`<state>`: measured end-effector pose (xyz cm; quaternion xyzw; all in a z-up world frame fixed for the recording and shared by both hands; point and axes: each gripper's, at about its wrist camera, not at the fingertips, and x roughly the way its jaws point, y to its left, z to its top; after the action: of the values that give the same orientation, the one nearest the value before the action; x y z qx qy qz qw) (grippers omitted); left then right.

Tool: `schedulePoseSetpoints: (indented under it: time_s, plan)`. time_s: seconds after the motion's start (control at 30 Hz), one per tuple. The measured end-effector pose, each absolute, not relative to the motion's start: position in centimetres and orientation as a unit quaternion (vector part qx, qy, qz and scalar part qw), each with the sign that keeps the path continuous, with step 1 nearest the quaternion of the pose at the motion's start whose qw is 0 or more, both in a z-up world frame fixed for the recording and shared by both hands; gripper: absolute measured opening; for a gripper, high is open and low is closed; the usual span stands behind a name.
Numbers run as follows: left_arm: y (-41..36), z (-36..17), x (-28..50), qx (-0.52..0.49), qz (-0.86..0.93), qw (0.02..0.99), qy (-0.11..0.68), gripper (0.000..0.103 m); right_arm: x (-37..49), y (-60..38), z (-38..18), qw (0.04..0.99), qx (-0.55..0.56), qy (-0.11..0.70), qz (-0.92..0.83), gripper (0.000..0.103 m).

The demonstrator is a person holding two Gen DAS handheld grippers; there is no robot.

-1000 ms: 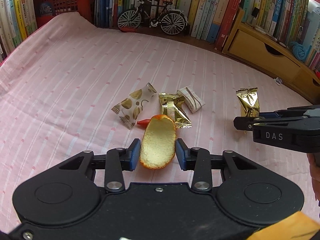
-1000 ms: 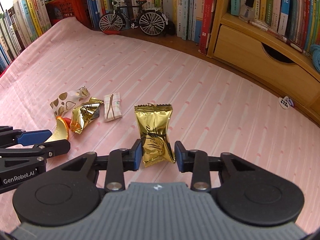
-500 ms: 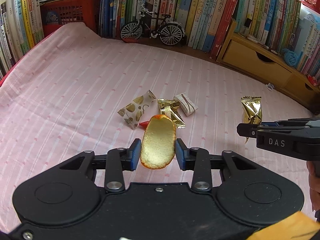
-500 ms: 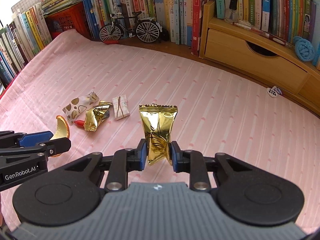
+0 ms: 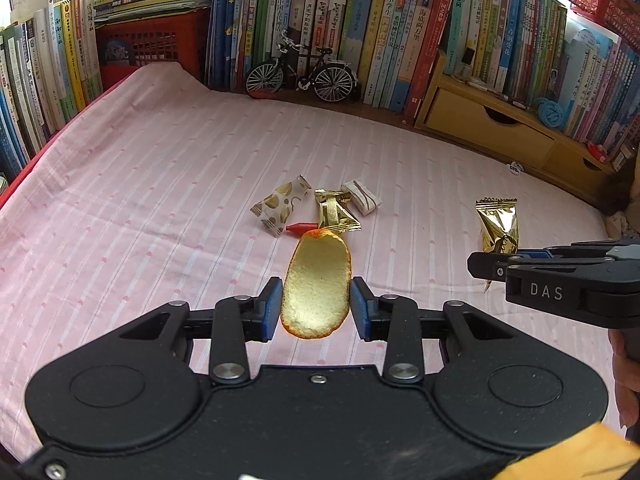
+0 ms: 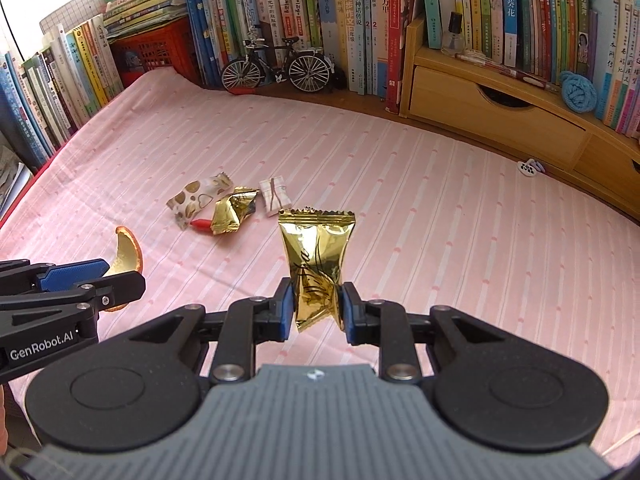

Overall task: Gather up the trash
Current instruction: 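Carry the cake slice and gold wrapper off the bed down over the bin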

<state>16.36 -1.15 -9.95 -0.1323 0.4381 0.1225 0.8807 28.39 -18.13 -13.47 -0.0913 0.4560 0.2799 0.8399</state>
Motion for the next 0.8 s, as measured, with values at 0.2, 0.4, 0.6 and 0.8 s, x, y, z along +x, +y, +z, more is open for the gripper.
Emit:
schedulePoseSetpoints:
  time_s: [0.2,0.4,0.6,0.8]
  plan:
    - [-1.0,-9.0,14.4,-0.132,0.123,0.885,0.43,0.034,26.6,-18.2,-12.6,0.842,-0.093,0.451,0.282,0.03]
    - [-0.5,-8.0,11.9,-0.131,0.115,0.89,0.421,0.034,24.5,-18.0,-11.6,0.847,-0.094,0.442,0.281,0.03]
    - [0.3,-7.1,8.2,-0.13,0.095,0.897,0.412,0.034,20.7,-17.6,-10.6,0.855,-0.089,0.437,0.266,0.03]
    - [1.9,-6.2,2.5,-0.112,0.055,0.902,0.412,0.034,14.5,-16.6,-9.7,0.867,-0.079,0.431,0.237,0.03]
